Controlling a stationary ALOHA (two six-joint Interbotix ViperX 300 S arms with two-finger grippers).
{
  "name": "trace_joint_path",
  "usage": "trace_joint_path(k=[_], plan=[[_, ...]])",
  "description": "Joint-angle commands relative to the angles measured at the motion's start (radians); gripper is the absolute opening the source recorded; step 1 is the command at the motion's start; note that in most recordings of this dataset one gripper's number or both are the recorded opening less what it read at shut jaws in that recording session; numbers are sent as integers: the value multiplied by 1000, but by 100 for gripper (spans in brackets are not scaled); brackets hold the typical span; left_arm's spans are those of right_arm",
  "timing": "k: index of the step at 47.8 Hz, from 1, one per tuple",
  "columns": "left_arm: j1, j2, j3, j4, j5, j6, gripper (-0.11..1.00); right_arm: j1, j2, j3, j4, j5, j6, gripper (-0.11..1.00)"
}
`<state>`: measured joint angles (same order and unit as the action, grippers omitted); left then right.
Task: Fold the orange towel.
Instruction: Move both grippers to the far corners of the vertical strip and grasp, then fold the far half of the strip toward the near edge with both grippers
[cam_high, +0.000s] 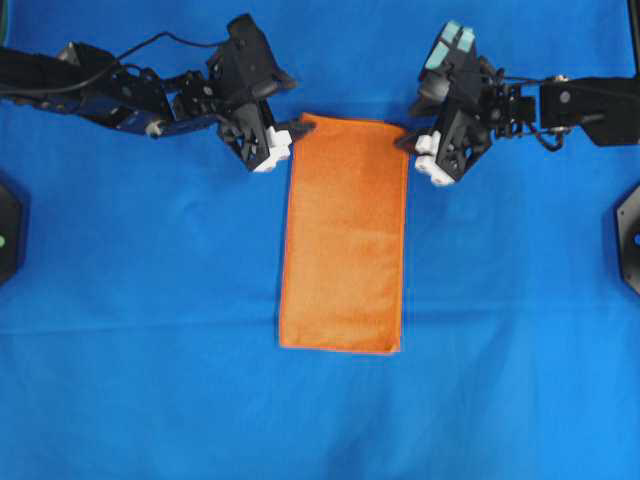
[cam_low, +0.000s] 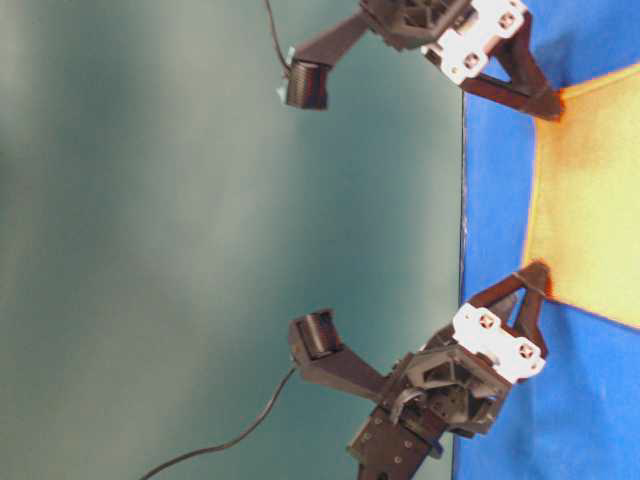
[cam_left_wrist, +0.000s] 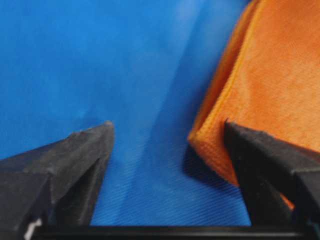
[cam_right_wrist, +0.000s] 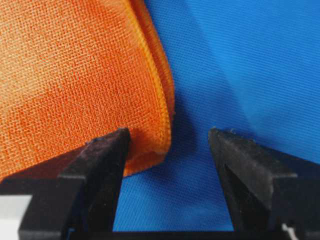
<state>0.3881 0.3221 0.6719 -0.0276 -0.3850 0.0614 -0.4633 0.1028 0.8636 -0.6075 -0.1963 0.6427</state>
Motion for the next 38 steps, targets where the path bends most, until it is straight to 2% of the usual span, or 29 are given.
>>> trace_joint_path(k=[1,9,13,16,21,23,26,31,38], plan=[[8,-9,-14,2,-11,2,81,-2,14,-28,2,-12,0,64],[9,5,-9,2,-2,2,76,-2,32,-35,-3,11,-5,62],[8,9,-6,2,8,0,68,0,32,-35,-8,23,-9,55],[5,11,-5,2,17,3,57,-2,31,-34,-15,26,-15,42],[-6,9,-2,2,26,9,39,0,31,-34,-23,25,-18,12],[-11,9,-2,2,28,15,30,0,31,-34,-25,25,-18,4],[-14,9,-2,2,28,21,18,0,31,-35,-26,23,-18,3],[-20,8,-3,2,28,32,6,0,31,-35,-26,25,-18,3],[-23,2,-3,2,37,32,4,0,29,-37,-26,26,-18,3]])
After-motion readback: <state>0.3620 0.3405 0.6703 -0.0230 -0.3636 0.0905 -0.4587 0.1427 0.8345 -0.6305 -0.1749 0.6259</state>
